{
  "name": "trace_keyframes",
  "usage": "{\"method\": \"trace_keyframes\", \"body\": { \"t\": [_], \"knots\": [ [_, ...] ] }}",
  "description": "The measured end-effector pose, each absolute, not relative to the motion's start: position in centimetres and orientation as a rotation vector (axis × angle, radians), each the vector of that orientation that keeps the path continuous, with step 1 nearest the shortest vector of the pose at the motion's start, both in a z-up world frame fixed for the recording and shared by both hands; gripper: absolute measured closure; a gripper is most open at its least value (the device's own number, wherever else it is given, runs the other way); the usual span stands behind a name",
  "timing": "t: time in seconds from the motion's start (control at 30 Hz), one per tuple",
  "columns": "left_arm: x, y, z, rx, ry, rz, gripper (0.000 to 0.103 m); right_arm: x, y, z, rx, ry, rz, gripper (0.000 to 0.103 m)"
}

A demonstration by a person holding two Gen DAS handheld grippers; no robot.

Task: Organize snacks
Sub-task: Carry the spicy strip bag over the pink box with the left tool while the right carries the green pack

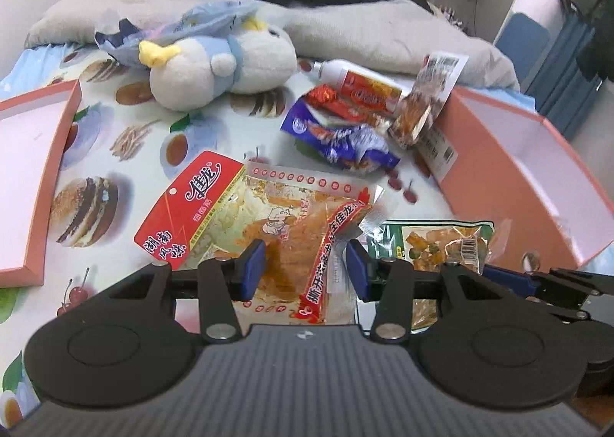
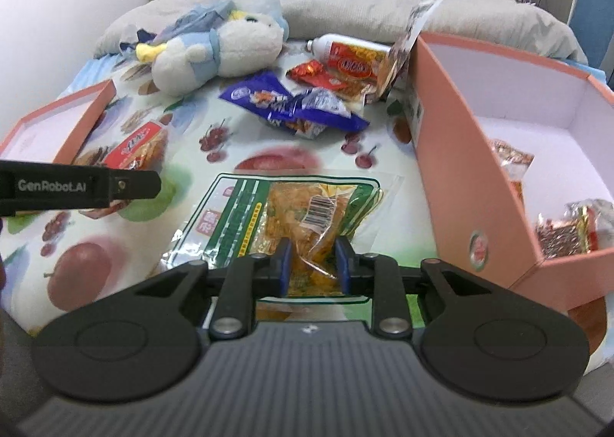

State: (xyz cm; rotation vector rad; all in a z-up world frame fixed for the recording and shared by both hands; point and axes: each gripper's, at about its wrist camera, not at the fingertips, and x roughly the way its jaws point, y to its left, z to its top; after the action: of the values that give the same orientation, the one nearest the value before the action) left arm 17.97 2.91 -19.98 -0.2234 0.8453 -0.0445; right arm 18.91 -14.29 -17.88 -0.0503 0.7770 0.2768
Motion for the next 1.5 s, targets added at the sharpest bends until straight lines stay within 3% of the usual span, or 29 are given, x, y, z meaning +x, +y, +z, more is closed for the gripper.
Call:
{"method": "trace_keyframes", "body": {
  "t": [0.87,1.2,1.5],
  "knots": [
    [22.6,-0.5,-5.5,-0.183,0.593,-0.126,0.051,22.3,-20.7,-4.1,-0.011,0.47,0.22,0.077],
    [25.4,-6.0,-0.1,-0.179,0.504,-0.244,0.051,23.3,-25.4,0.4,-0.015,0.375,0.164,0.077],
    [29.3,-14.0,0.3,-0.158,0.538,-0.371,0.051,25.2,-31.6,-0.1,-0.003,0.416,0.076,0.077]
  ]
}}
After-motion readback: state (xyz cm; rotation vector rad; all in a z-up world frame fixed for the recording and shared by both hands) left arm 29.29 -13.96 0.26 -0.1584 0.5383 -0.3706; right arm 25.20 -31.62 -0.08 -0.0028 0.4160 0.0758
